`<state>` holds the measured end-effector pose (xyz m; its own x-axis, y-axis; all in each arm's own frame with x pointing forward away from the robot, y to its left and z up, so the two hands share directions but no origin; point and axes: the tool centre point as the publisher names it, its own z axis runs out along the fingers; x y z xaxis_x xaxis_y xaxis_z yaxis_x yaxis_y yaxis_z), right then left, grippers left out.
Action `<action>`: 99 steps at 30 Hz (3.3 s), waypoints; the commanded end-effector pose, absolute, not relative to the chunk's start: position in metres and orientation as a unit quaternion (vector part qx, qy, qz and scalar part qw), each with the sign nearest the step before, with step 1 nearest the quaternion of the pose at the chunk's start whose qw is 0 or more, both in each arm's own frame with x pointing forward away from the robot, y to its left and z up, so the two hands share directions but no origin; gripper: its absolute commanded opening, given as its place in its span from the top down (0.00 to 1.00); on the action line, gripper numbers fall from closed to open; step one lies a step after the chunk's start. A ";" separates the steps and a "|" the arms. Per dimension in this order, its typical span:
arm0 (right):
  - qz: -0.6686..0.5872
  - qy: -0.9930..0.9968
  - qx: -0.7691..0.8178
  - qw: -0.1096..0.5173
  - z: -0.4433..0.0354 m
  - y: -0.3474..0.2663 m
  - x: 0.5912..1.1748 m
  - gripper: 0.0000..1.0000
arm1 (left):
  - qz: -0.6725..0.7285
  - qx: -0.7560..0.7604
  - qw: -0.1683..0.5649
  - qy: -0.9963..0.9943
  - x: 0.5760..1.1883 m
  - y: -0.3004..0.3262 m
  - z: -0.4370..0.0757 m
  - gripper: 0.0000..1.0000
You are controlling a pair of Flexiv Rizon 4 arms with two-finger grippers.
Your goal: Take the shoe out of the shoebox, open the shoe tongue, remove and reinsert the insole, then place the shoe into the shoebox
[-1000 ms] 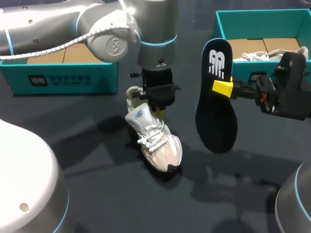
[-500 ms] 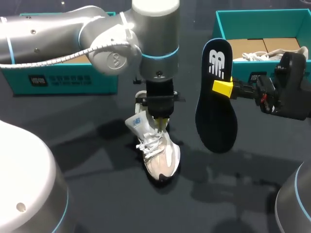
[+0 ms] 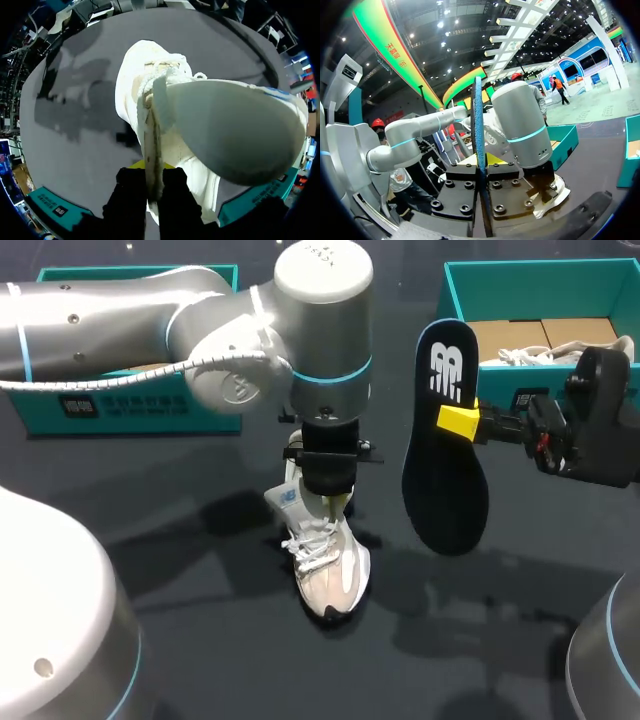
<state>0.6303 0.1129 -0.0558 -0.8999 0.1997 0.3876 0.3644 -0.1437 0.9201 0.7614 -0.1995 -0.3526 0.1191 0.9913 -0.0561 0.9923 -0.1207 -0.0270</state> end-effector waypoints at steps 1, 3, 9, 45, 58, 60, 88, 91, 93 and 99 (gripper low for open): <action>-0.720 -0.652 -0.236 0.039 -0.054 0.109 0.618 1.00 | -0.043 0.758 0.013 0.651 0.770 -0.199 -0.360 1.00; -0.720 -0.652 -0.236 0.039 -0.054 0.109 0.618 1.00 | -0.044 0.764 0.015 0.644 0.772 -0.201 -0.362 1.00; -0.720 -0.652 -0.236 0.039 -0.054 0.109 0.618 1.00 | -0.055 0.783 0.020 0.620 0.776 -0.209 -0.369 1.00; -0.720 -0.652 -0.236 0.039 -0.054 0.109 0.618 1.00 | -0.059 0.773 0.080 0.627 0.788 -0.217 -0.344 0.16; -0.720 -0.652 -0.236 0.039 -0.054 0.109 0.618 1.00 | -0.199 0.683 0.264 0.652 0.786 -0.200 -0.253 0.00; -0.720 -0.652 -0.236 0.039 -0.054 0.109 0.618 1.00 | -0.199 0.683 0.264 0.652 0.786 -0.200 -0.253 0.00; -0.720 -0.652 -0.236 0.039 -0.054 0.109 0.618 1.00 | -0.344 0.651 0.376 0.563 0.803 -0.198 -0.186 0.00; -0.720 -0.652 -0.236 0.039 -0.054 0.109 0.618 1.00 | -0.344 0.651 0.376 0.563 0.803 -0.198 -0.186 0.00; -0.720 -0.652 -0.236 0.039 -0.054 0.109 0.618 1.00 | -0.344 0.651 0.376 0.563 0.803 -0.198 -0.186 0.00; -0.720 -0.652 -0.236 0.039 -0.054 0.109 0.618 1.00 | -0.401 0.617 0.405 0.543 0.804 -0.194 -0.178 0.00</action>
